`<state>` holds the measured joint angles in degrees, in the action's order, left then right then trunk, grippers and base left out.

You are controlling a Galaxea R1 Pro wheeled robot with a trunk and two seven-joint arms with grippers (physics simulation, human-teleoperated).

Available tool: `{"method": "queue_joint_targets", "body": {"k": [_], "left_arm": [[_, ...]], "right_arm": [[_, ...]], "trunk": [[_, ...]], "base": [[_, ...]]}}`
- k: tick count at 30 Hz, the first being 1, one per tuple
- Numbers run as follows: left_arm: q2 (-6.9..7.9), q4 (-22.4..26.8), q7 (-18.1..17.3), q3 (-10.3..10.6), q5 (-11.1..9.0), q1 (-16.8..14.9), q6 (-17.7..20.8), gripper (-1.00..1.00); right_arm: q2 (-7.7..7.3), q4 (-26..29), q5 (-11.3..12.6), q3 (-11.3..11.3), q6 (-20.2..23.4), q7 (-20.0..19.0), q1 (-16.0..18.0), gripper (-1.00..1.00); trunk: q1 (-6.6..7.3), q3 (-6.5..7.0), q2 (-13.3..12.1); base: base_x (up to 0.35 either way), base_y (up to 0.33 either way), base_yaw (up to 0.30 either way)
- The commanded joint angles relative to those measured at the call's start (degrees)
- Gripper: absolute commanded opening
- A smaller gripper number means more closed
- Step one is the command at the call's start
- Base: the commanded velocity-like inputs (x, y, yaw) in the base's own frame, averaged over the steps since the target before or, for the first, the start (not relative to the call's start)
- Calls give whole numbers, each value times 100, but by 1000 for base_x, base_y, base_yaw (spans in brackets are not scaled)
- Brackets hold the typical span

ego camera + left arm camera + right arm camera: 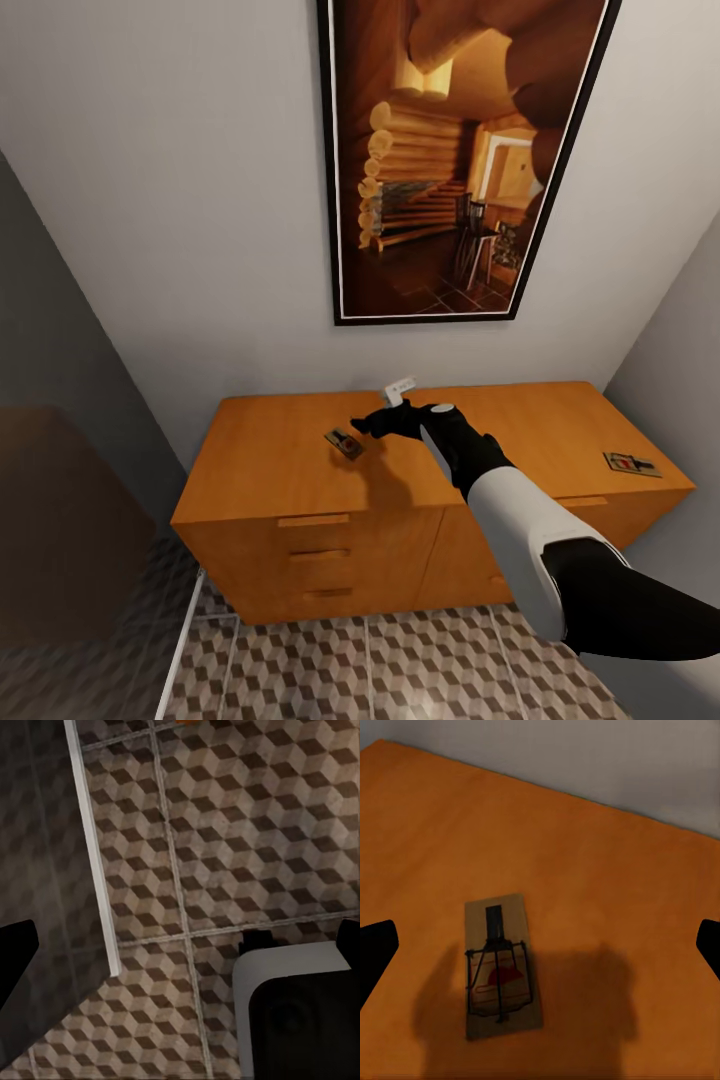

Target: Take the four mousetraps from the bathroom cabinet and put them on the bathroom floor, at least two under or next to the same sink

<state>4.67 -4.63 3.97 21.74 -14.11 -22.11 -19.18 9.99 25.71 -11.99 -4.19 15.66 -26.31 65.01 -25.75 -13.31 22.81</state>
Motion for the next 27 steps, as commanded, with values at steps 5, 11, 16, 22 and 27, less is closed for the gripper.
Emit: {"method": "queue_joint_targets", "body": {"k": [5,11,16,22,27], "left_arm": [[53,-20,0,49,-40,119,-35,100],[86,-20,-2,43,-40,187,-38,100],[87,-15,-2,46,-40,202,-47,100],[80,-13,-2,48,-40,206,-48,100],[79,-12,-2,49,-40,207,-50,100]], "right_arm": [[1,-106,-58,0,-32,-24,3,100],[1,-303,-54,-2,-202,-24,3,100],[1,-466,-56,2,-296,-21,3,100],[1,-508,-58,5,-327,-17,3,100],[1,-543,-58,-1,-340,3,3,100]], "trunk": [[-3,-11,11],[-3,-11,11],[-3,-11,11],[-3,-11,11],[-3,-11,11]], "base": [[2,0,0],[0,0,0],[0,0,0],[0,0,0],[0,0,0]]}}
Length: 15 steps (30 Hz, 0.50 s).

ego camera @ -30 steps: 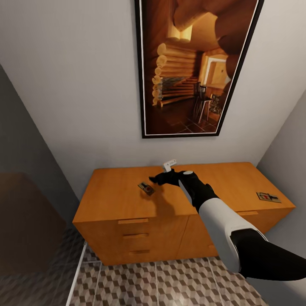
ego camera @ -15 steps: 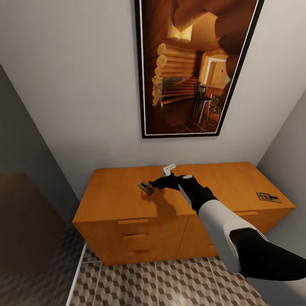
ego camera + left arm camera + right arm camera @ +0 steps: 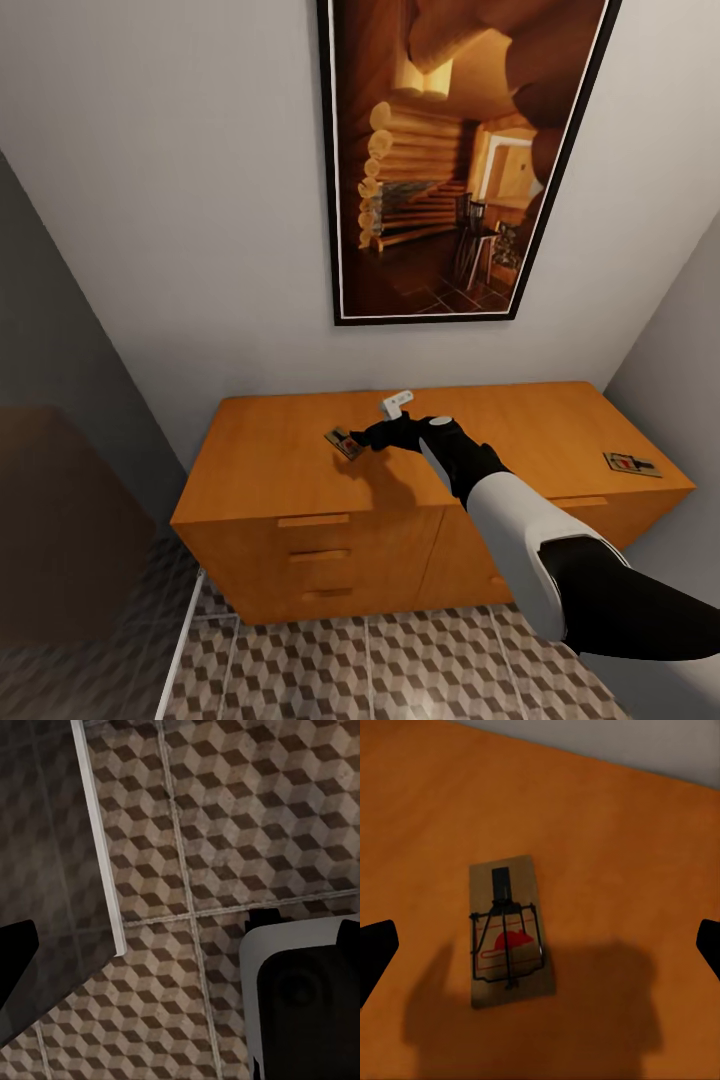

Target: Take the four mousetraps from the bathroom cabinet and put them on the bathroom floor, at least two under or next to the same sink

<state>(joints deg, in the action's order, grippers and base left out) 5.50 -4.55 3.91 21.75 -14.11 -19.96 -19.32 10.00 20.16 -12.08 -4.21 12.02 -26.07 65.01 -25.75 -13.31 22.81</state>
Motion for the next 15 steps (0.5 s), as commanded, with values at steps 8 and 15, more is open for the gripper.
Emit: {"method": "queue_joint_targets", "body": {"k": [8,15], "left_arm": [[-5,-20,5,49,-40,-8,-36,100],[-5,-20,5,49,-40,-8,-32,100]], "right_arm": [[0,-41,-63,0,20,3,3,100],[0,-51,-101,-13,31,73,3,100]], "trunk": [[-3,-11,11],[-3,-11,11]], "base": [[0,0,0],[0,0,0]]}}
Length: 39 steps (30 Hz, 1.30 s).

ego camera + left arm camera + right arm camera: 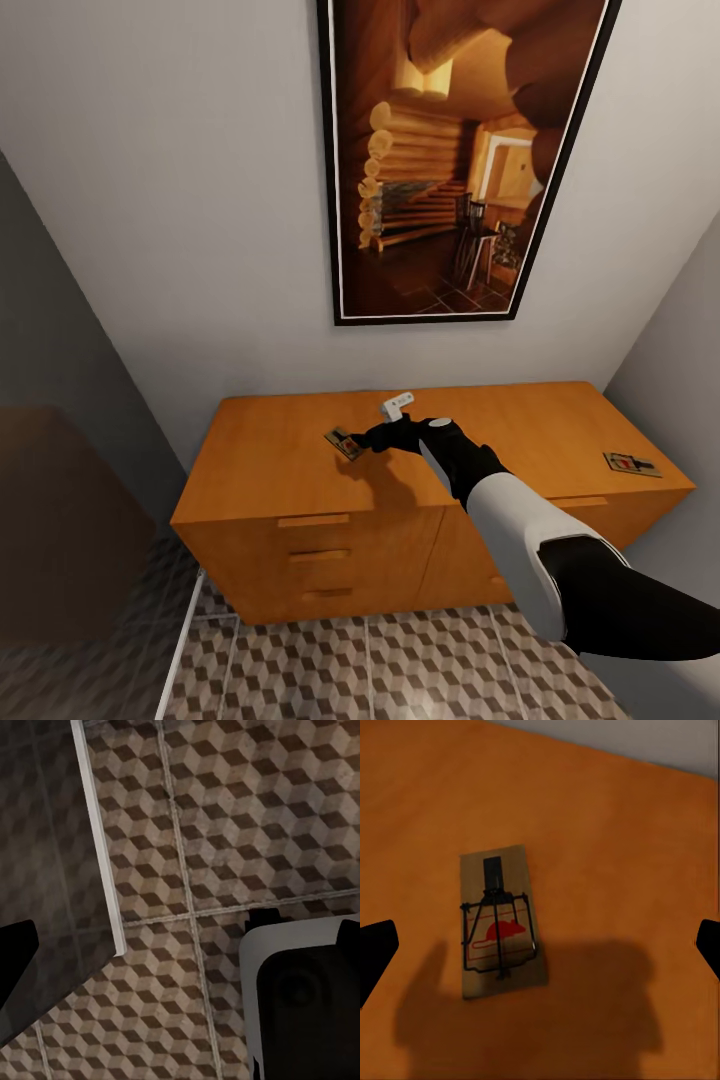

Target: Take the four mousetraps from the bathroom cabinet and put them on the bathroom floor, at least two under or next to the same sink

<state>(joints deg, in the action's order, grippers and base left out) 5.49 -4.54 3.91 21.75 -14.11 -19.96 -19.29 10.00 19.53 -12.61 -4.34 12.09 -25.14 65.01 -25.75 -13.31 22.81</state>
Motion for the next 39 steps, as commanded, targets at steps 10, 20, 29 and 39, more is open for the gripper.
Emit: {"method": "queue_joint_targets", "body": {"k": [10,20,29,39], "left_arm": [[-4,-20,5,49,-40,-8,-37,100],[-9,-20,5,49,-40,-8,-32,100],[-12,-20,5,49,-40,-8,-31,100],[-12,-20,5,49,-40,-8,-32,100]], "right_arm": [[0,8,-172,-5,43,93,3,100],[0,12,-498,-11,48,105,3,100],[0,10,-607,-11,48,106,3,100],[0,9,-619,-8,50,106,3,100]], "trunk": [[-3,-11,11],[-3,-11,11],[-3,-11,11],[-3,-11,11]], "base": [[0,0,0],[0,1,0],[0,114,0],[0,33,0]]}}
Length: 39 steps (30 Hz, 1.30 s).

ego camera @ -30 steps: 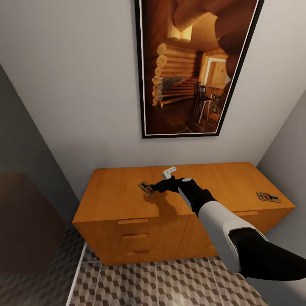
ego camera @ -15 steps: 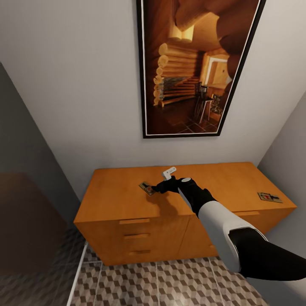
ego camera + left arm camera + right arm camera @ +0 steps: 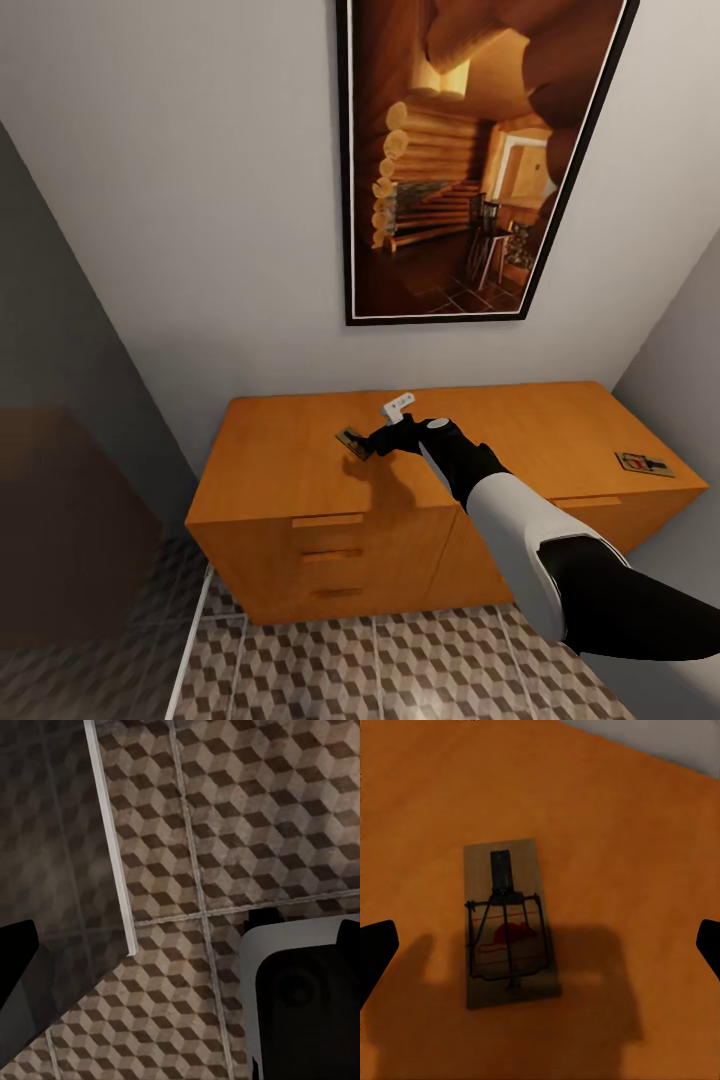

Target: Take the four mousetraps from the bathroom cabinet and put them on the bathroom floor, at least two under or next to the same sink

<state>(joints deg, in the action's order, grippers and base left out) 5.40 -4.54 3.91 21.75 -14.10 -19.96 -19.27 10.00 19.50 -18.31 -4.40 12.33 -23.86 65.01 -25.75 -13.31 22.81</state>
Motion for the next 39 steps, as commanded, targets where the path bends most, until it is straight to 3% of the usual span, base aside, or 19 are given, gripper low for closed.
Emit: {"method": "queue_joint_targets", "body": {"k": [1,39], "left_arm": [[-4,-20,4,49,-40,-8,-34,100],[-4,-20,4,49,-40,0,-33,100]], "right_arm": [[0,12,-50,-1,28,-22,3,100],[0,-72,-50,0,-10,-90,3,100]], "trunk": [[-3,-11,11],[-3,-12,11]], "base": [[0,6,0],[0,11,0]]}}
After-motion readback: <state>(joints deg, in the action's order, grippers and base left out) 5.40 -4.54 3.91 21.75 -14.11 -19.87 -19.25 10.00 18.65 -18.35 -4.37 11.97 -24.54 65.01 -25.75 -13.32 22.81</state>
